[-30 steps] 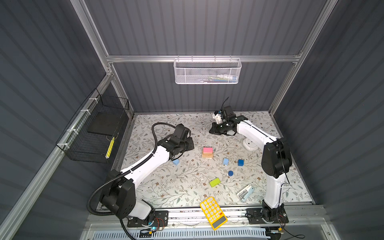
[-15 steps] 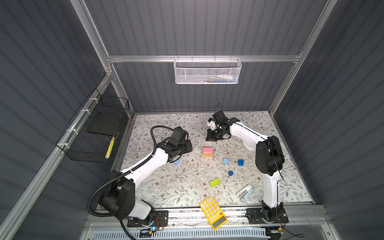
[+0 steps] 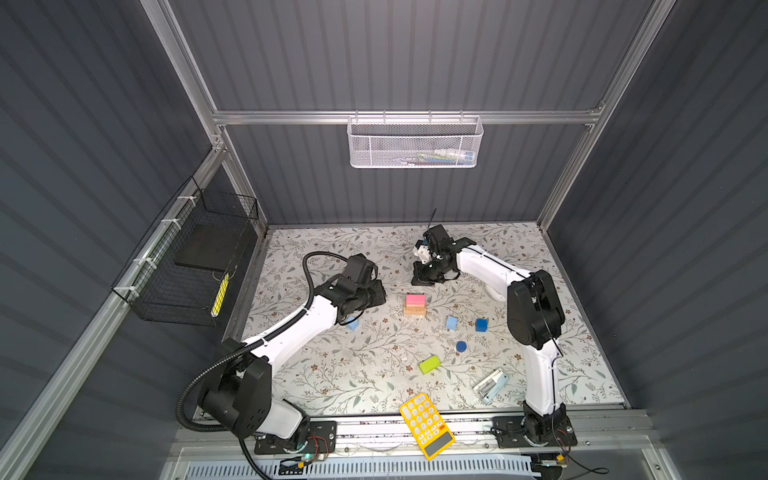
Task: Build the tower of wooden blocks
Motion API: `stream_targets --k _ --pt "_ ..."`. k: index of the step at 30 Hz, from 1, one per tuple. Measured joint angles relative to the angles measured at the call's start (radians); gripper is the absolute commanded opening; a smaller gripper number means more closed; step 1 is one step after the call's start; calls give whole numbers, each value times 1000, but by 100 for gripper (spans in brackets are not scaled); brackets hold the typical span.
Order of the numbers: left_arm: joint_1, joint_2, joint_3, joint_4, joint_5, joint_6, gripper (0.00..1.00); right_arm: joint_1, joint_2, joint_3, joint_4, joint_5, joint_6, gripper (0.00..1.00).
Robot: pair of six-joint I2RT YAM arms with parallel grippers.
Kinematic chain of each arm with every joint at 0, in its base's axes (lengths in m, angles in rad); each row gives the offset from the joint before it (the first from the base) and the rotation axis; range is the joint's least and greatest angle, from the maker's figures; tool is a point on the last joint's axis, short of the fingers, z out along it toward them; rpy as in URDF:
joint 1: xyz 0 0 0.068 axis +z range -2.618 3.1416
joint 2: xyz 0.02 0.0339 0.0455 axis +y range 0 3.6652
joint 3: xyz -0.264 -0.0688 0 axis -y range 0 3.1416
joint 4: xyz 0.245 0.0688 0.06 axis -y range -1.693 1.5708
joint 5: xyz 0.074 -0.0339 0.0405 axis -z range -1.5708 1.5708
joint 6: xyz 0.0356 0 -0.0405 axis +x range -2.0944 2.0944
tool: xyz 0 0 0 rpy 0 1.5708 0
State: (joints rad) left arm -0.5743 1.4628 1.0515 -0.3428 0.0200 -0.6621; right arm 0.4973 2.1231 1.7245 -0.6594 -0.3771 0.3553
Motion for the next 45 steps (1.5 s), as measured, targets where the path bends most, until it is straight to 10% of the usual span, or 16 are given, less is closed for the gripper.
stream_targets --k 45 --pt "0 17 0 0 19 0 33 16 0 -62 7 4 3 0"
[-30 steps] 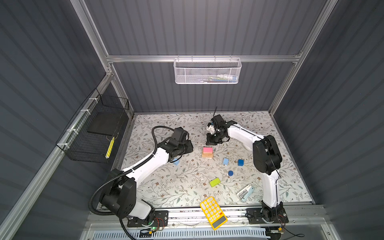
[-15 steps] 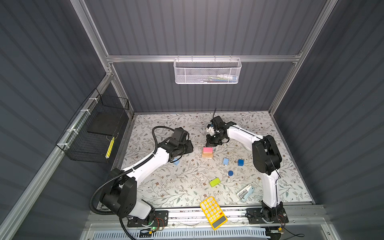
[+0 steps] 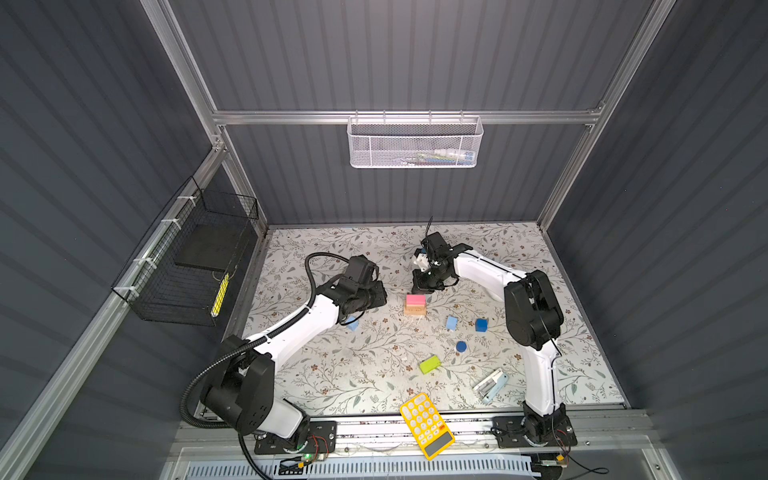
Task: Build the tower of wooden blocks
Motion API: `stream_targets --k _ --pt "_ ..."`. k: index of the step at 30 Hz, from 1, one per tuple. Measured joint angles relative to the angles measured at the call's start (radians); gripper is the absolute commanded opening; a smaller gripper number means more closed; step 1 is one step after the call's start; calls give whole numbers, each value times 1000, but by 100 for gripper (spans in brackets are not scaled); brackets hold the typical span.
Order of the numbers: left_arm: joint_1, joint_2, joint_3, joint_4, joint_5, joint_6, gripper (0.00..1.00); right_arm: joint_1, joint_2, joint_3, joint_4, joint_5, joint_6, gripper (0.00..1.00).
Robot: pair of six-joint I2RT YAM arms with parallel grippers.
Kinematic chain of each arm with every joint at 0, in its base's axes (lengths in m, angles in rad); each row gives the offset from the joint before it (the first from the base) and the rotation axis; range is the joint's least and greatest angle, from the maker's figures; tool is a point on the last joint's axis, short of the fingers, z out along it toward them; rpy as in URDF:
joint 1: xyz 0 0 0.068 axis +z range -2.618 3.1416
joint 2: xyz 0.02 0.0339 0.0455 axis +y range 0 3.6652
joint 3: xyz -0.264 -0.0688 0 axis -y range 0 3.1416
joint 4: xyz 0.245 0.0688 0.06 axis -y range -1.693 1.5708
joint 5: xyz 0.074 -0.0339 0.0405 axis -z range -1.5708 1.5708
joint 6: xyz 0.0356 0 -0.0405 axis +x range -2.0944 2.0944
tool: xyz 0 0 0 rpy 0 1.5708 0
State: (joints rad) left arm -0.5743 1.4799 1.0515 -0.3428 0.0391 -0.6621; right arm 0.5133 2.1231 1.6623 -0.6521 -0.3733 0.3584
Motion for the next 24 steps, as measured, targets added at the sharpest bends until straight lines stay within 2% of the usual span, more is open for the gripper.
stream_targets --k 24 --pt "0 7 0 0 9 0 33 0 -2 -7 1 11 4 0"
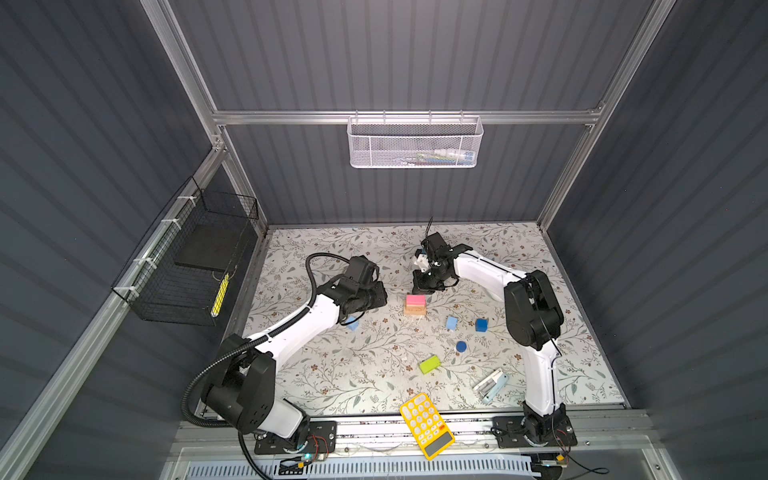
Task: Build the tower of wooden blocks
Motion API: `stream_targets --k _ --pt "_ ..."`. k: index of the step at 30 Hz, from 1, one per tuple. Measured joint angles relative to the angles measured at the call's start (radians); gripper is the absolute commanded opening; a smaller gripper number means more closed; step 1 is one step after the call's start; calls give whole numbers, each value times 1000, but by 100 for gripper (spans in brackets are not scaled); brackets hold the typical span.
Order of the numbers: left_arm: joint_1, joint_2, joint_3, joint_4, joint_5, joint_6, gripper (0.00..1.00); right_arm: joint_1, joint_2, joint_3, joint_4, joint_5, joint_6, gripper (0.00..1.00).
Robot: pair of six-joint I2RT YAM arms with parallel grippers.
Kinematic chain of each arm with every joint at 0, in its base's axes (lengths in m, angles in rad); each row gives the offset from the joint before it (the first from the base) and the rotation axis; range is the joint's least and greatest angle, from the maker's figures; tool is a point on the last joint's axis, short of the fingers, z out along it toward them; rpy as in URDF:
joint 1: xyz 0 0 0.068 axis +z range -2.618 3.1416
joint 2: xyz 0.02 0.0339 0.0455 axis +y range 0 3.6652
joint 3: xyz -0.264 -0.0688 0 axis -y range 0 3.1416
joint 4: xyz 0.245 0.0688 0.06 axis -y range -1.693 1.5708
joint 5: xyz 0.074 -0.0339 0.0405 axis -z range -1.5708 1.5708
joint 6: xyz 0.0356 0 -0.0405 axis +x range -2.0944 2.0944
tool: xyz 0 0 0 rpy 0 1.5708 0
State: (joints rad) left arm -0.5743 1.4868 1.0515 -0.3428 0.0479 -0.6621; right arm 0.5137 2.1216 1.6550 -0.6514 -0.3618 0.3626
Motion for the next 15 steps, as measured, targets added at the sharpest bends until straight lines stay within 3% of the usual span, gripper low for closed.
stream_targets --k 15 --pt "0 9 0 0 6 0 33 -6 0 68 -9 65 0 0"
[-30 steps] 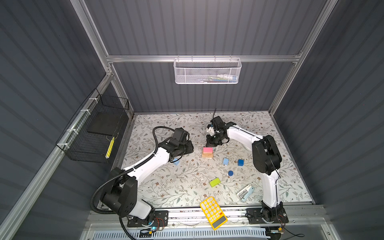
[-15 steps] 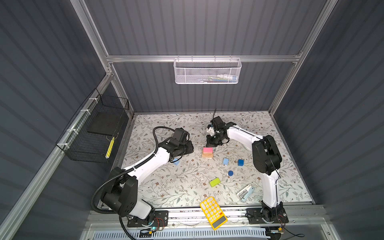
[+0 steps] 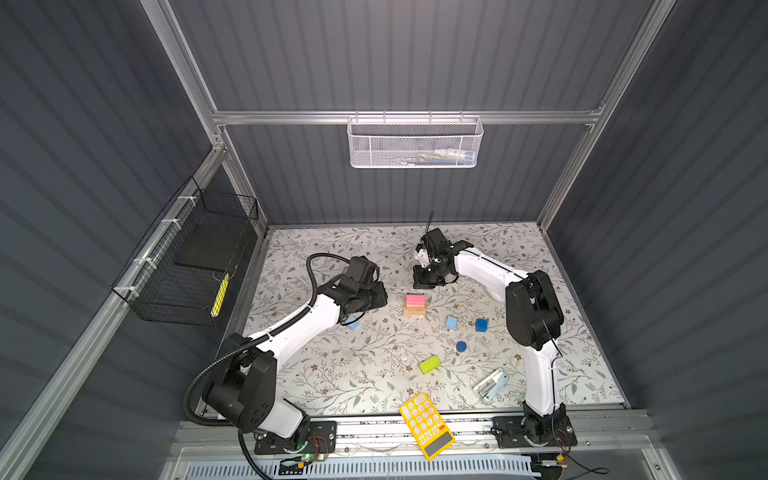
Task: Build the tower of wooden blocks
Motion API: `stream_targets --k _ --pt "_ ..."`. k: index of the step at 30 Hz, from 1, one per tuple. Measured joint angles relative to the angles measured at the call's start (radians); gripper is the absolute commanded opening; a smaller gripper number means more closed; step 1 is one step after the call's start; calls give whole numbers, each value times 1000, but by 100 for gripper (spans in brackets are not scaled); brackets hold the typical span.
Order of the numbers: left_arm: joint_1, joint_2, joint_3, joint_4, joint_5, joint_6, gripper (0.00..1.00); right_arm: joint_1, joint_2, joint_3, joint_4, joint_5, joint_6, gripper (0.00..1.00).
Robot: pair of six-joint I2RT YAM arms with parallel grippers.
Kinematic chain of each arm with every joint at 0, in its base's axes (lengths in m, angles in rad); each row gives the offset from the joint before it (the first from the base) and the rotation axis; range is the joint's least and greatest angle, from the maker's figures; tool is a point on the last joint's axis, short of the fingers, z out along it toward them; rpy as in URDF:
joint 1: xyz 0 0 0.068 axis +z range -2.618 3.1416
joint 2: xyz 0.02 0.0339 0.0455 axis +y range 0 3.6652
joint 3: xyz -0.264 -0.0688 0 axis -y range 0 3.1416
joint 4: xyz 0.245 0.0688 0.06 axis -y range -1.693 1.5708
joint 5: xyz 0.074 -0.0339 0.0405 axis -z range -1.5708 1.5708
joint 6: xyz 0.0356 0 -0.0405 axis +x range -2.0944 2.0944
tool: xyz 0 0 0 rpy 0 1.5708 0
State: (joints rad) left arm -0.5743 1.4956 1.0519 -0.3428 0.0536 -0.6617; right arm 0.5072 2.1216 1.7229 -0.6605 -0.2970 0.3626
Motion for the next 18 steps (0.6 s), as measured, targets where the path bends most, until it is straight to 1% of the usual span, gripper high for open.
stream_targets --k 5,7,8,10,13,15,18 --pt "0 6 3 -1 0 4 34 -11 -8 26 2 27 0 0" --pt "0 6 8 -4 -1 8 35 -17 -26 19 4 39 0 4" --pt "0 6 12 -8 -2 14 36 -22 -44 8 11 43 0 8" --pt "0 6 25 -26 -9 25 39 -31 -96 -32 31 51 3 22" --pt "0 6 51 -69 -41 53 43 -50 -202 -118 77 55 16 35" --pt "0 6 71 -109 -74 79 48 -62 -272 -176 108 58 30 46" --pt "0 6 87 -170 -126 121 59 -74 -348 -241 146 58 36 57"
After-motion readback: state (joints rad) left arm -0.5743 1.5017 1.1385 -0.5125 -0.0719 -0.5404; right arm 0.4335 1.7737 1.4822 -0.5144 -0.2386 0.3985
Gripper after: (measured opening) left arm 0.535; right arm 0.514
